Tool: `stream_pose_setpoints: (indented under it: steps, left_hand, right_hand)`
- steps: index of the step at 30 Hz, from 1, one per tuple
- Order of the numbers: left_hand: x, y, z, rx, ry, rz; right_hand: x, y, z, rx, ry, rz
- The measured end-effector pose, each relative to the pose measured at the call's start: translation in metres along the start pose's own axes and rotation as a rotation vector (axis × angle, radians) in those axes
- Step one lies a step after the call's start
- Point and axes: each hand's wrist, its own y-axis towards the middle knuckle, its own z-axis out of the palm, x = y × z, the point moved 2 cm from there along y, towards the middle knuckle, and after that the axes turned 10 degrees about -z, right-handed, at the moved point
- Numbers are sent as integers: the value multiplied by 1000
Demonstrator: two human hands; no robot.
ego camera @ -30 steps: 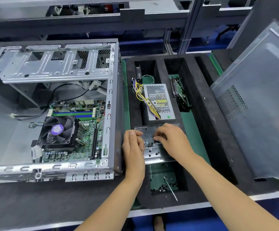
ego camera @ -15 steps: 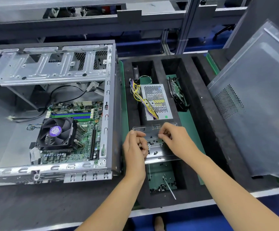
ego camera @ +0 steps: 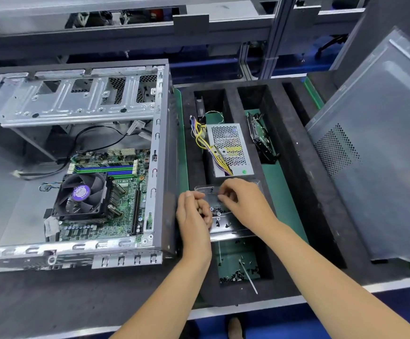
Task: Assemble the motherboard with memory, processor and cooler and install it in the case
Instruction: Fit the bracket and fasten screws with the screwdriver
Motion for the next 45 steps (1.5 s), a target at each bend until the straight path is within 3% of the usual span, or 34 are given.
stream_pose_setpoints:
  steps: [4, 8, 13, 19, 28, 34, 40, 45]
  left_hand:
    - [-1, 5, 6, 48, 21, -30]
    - [0, 9, 13, 175, 29, -131]
    - [1, 13, 7, 148, -68, -149]
    - [-6, 11, 5, 92, 7, -6]
    - [-6, 6, 2, 87, 16, 48]
    - [-3, 4, 0, 85, 18, 48]
    - [5, 1, 0, 121, 42, -69]
    - [9, 1, 10, 208, 35, -265]
  right_hand:
    - [4, -4, -24, -109, 284, -1]
    - [13, 4, -27, -26, 163, -105]
    - [-2, -4, -29, -113, 275, -47]
    - [-12, -15, -4, 119, -41, 33]
    - [-1, -6, -1, 233, -192, -137]
    - [-10, -13, -21, 12, 257, 71]
    - [-3, -12, -29, 9, 539, 98]
    - [14, -10, -18, 53, 192, -101]
